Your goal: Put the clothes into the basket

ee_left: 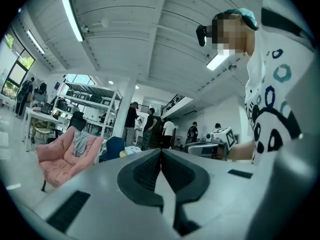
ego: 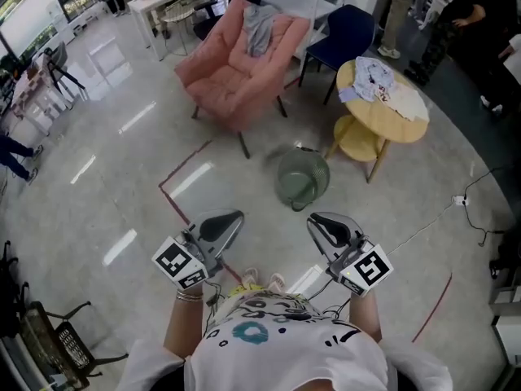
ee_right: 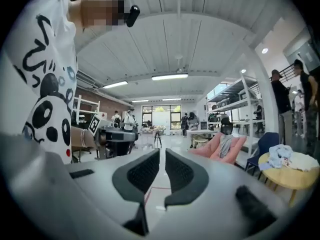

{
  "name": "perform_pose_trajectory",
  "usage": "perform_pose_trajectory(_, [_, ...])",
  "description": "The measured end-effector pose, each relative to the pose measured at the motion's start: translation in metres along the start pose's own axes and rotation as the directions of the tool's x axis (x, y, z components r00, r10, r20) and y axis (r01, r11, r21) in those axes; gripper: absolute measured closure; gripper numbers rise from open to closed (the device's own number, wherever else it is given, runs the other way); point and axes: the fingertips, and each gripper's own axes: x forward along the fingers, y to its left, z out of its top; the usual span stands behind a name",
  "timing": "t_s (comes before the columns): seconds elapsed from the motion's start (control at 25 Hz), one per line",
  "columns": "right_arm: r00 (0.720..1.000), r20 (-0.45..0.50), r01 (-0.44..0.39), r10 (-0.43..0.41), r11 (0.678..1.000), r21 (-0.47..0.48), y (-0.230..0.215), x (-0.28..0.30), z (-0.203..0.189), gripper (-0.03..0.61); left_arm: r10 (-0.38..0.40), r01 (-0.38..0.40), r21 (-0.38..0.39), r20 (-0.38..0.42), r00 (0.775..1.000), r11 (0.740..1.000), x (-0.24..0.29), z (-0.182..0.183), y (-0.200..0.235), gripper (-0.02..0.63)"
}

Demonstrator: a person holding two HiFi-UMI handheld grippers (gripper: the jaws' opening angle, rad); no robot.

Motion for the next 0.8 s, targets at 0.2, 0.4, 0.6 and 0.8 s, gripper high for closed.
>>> perform_pose_trajectory(0.2, [0.994,-0.015,-0.106,0.107,0.994,0.009,0.005,0.020,-0.020,0.548,0.078,-0.078,-0.005,-0.033,0.996,0.997,-0.011,-0.023,0.001,0.598])
perform_pose_trajectory(0.4, [0.976,-0.010,-0.217,0.217,0.976,0.015,0.020,0.045,-0.018,0.546,0.155,-0.157,-0.061,-0.036,0.987,0.986,-0.025,-0.032,0.014,0.598])
perform_pose_trajectory(0.6, [0.968,0.006,-0.250,0.250,0.968,-0.021,0.003,0.087,-0.002,0.546,0.200,-0.201,-0.041,-0.017,0.980,0.979,-0.027,-0.017,0.060,0.598])
perform_pose_trajectory(0.8, [0.970,-0.005,-0.244,0.244,0.970,-0.006,-0.011,0.141,0.003,0.546,0.209,-0.210,-0.022,-0.025,0.977,0.977,-0.033,-0.008,0.116,0.598])
